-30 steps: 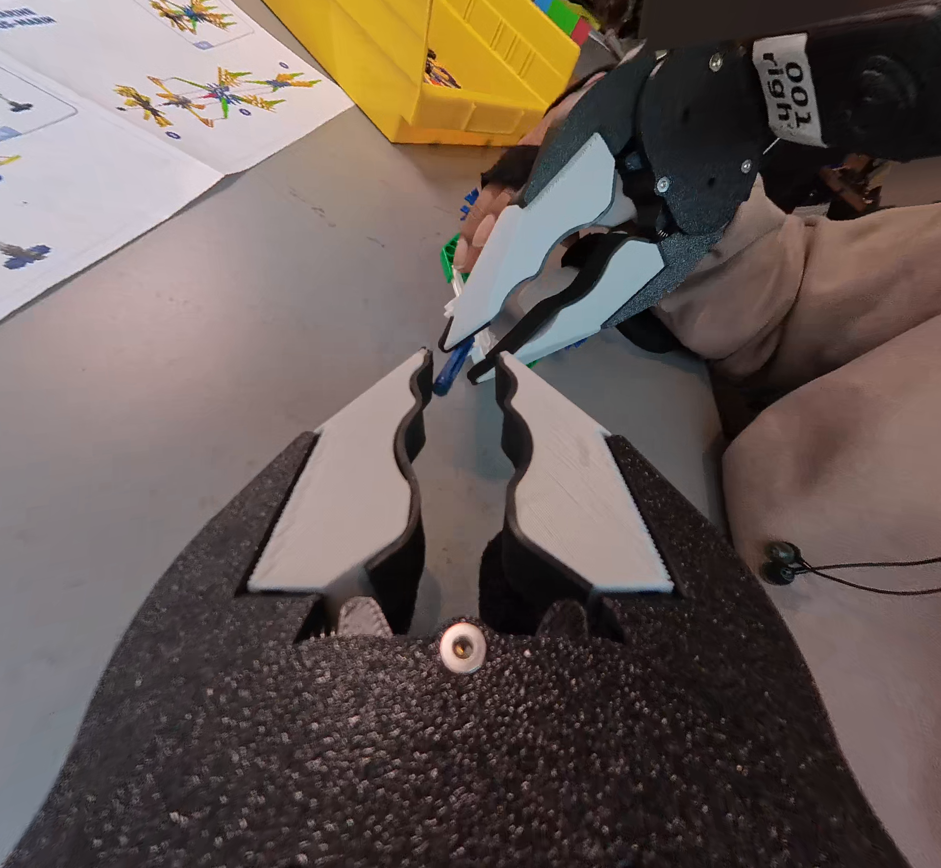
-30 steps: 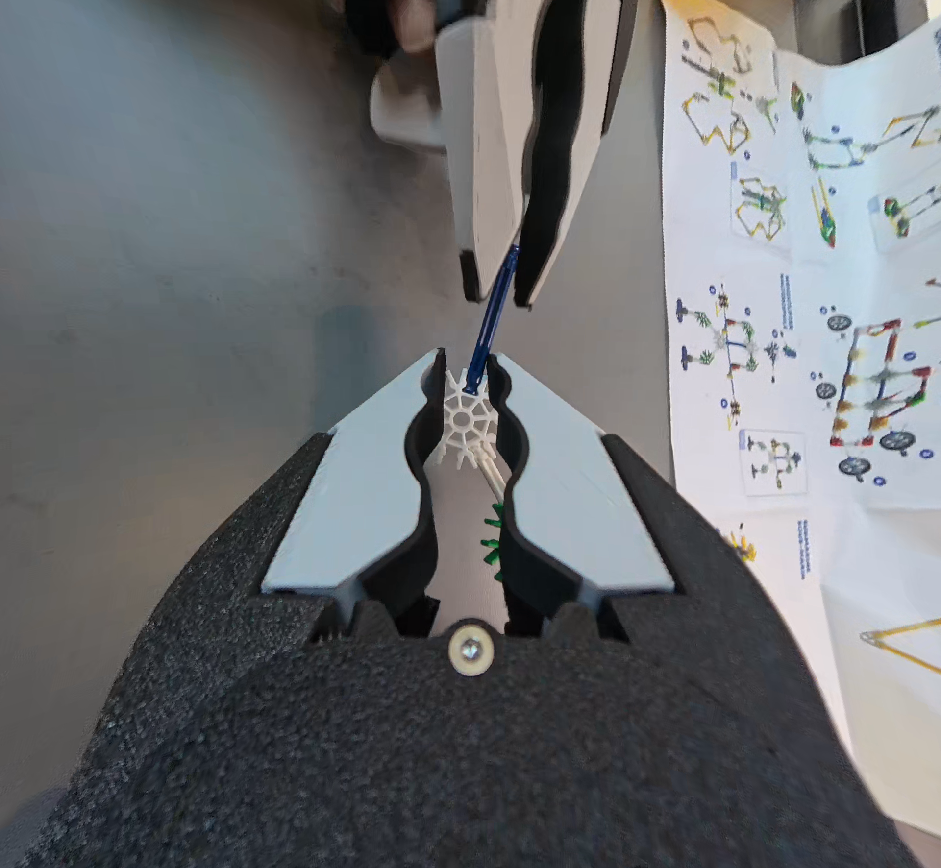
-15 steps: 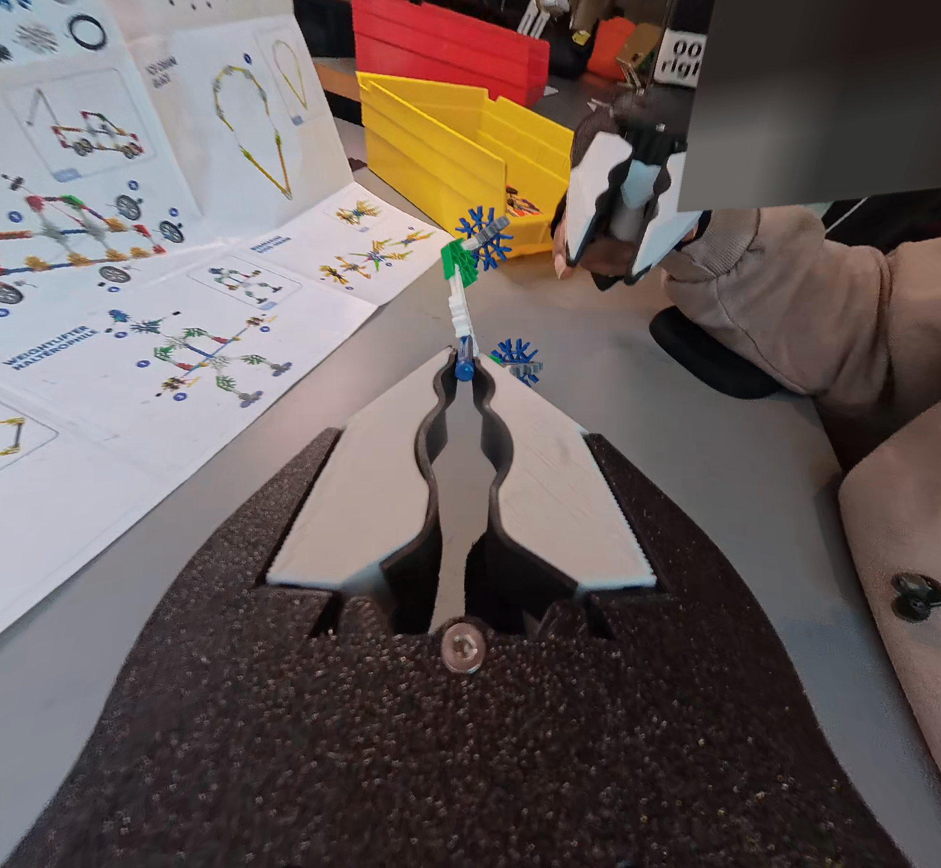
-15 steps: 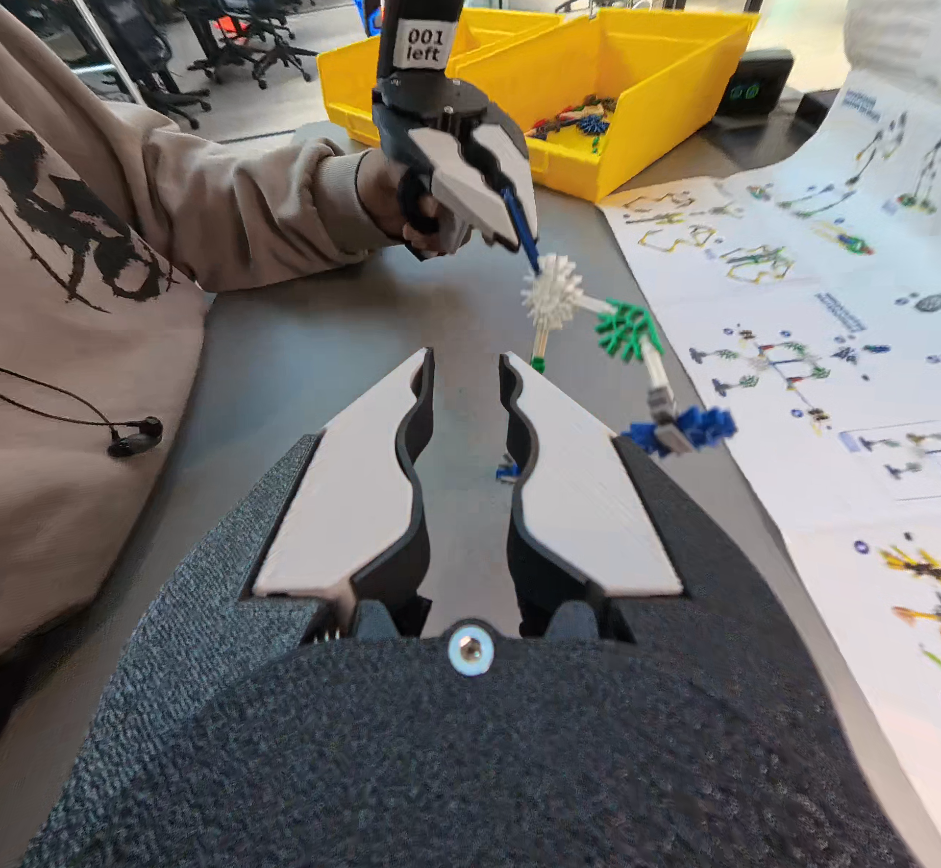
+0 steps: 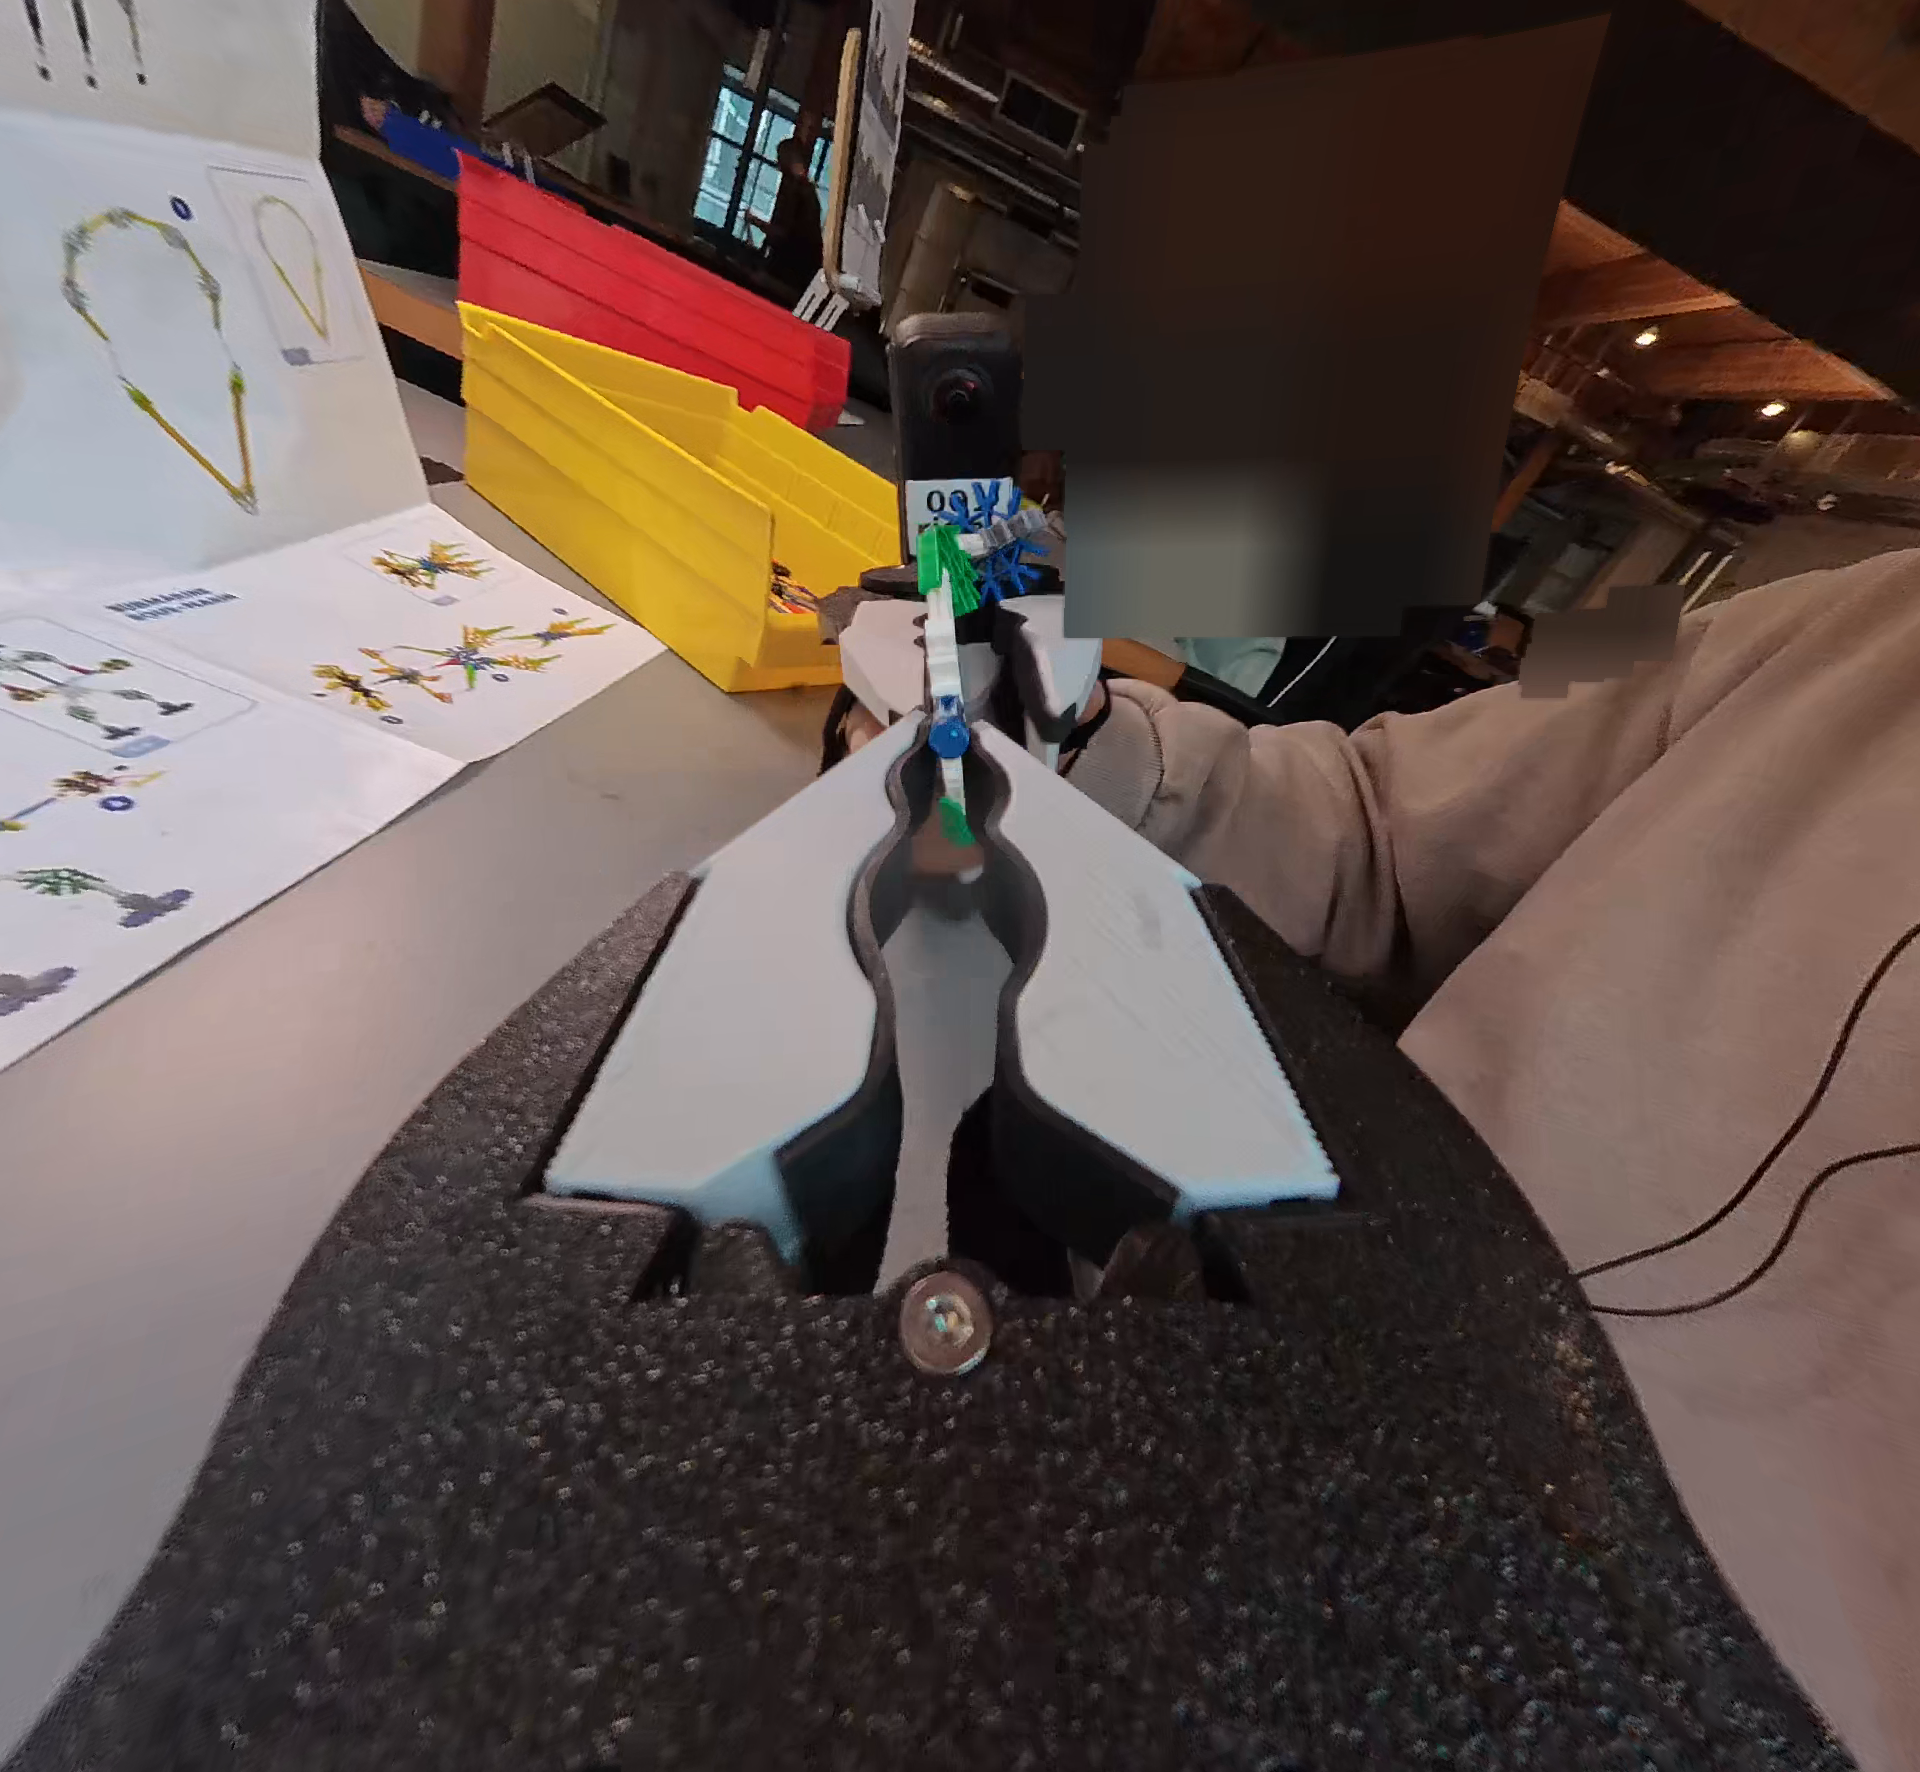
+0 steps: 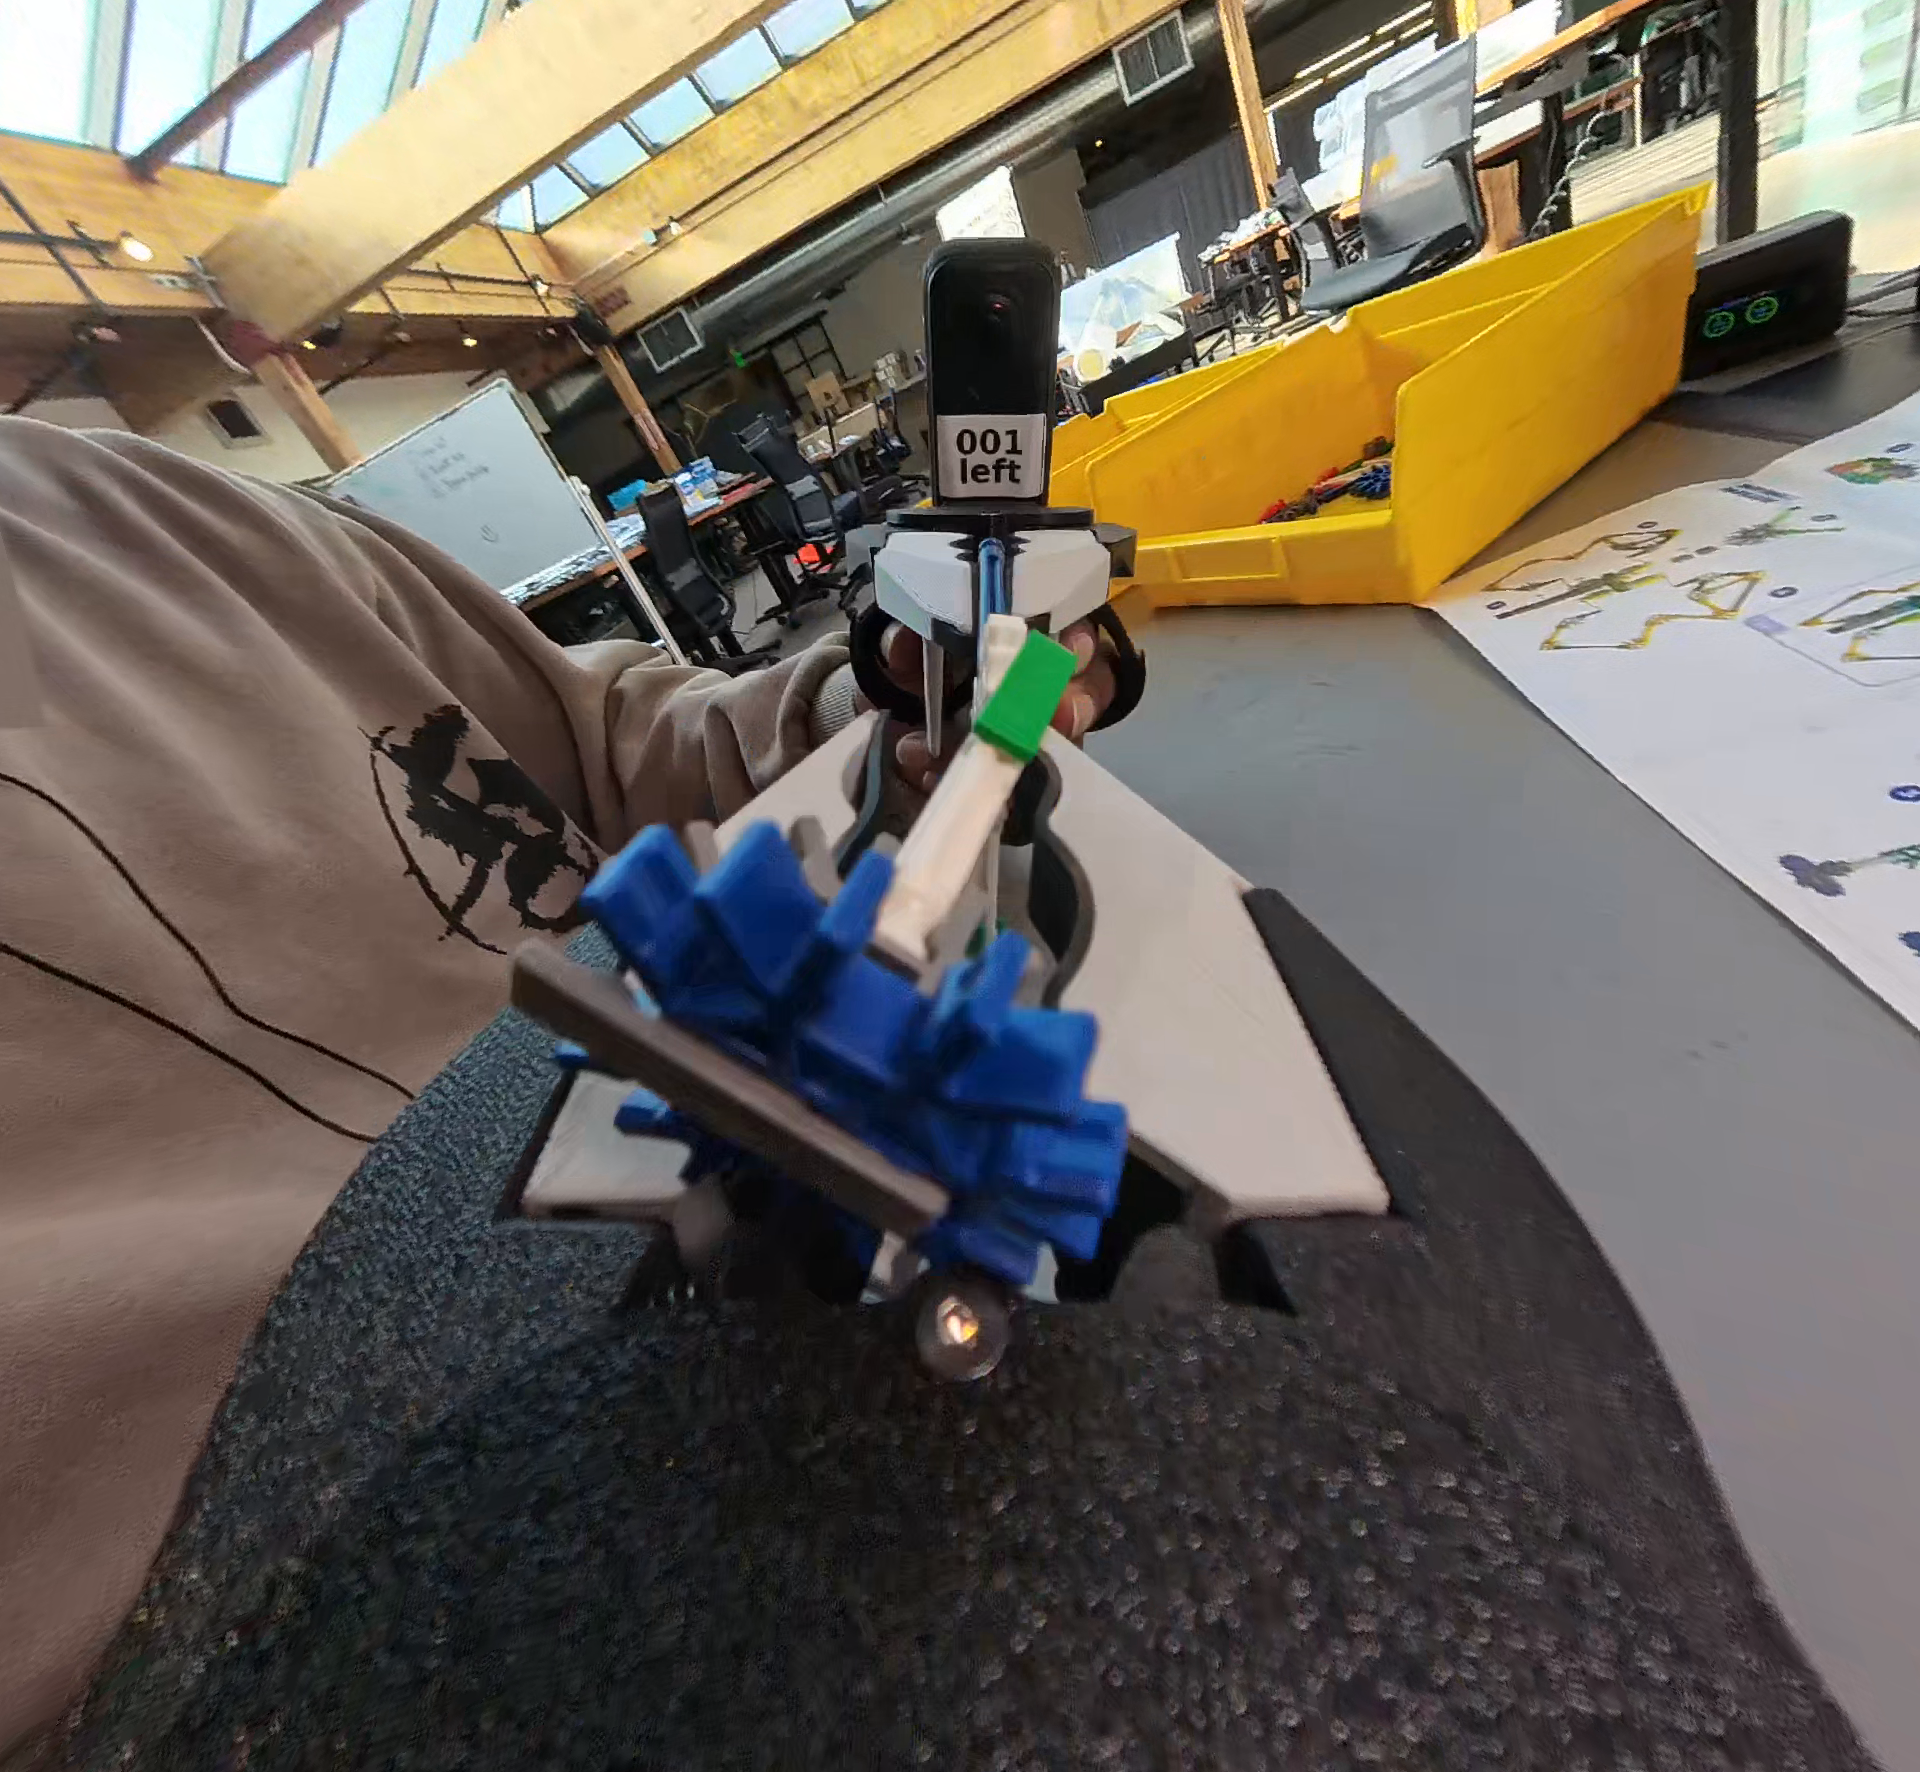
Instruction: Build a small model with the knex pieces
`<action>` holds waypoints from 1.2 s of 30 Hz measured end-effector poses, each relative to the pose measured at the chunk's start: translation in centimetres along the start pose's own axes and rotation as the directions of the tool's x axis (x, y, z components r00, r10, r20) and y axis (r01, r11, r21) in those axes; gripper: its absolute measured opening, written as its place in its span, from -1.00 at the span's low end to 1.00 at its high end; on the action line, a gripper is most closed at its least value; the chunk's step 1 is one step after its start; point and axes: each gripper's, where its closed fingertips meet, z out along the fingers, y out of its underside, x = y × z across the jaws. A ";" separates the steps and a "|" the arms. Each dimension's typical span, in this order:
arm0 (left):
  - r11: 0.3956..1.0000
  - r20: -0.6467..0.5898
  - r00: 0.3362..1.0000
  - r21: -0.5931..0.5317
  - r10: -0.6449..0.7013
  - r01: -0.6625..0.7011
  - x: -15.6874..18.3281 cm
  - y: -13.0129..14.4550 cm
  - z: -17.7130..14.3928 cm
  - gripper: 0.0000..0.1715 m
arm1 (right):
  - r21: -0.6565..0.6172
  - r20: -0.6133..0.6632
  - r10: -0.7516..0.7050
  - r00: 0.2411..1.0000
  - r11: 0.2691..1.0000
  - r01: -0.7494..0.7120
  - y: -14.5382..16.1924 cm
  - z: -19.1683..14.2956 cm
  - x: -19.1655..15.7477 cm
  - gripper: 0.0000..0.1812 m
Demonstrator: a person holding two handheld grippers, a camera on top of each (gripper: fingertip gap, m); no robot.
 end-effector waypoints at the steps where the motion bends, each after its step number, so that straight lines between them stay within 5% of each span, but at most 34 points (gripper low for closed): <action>1: 0.999 -0.016 0.999 0.002 -0.033 0.033 0.1 0.0 0.0 -0.95 | 0.001 -0.021 -0.024 0.999 1.000 0.024 0.1 -0.1 0.2 -0.83; 9: 0.997 0.006 0.999 -0.062 -0.050 0.050 -0.4 0.8 -0.1 -0.75 | -0.057 -0.134 -0.064 0.989 0.997 0.057 0.5 0.0 1.6 -0.95; 14: 0.994 0.019 1.000 -0.110 -0.003 0.005 -0.4 1.5 0.1 -0.93 | -0.105 -0.136 -0.112 0.984 0.990 0.098 1.2 0.8 1.1 -0.96; 19: 0.991 -0.186 0.978 -0.113 -0.090 0.070 3.0 1.1 0.2 -0.95 | -0.088 0.061 -0.153 0.986 0.983 0.158 0.8 0.8 -2.5 -0.95; 23: 0.973 -0.394 0.890 -0.110 -0.231 0.203 6.3 0.7 0.3 -0.95 | -0.071 0.227 -0.150 0.962 0.983 0.170 0.6 0.8 -6.0 -0.94; 32: 0.939 -0.544 0.768 -0.247 -0.338 0.238 8.8 3.1 0.4 -0.95 | -0.186 0.494 0.045 0.868 0.981 0.055 4.1 1.4 -9.3 -0.95; 36: 0.945 -0.563 0.765 -0.264 -0.314 0.193 8.9 3.3 -0.2 -0.95 | -0.291 0.483 0.054 0.874 0.951 0.102 6.0 2.0 -9.4 -0.97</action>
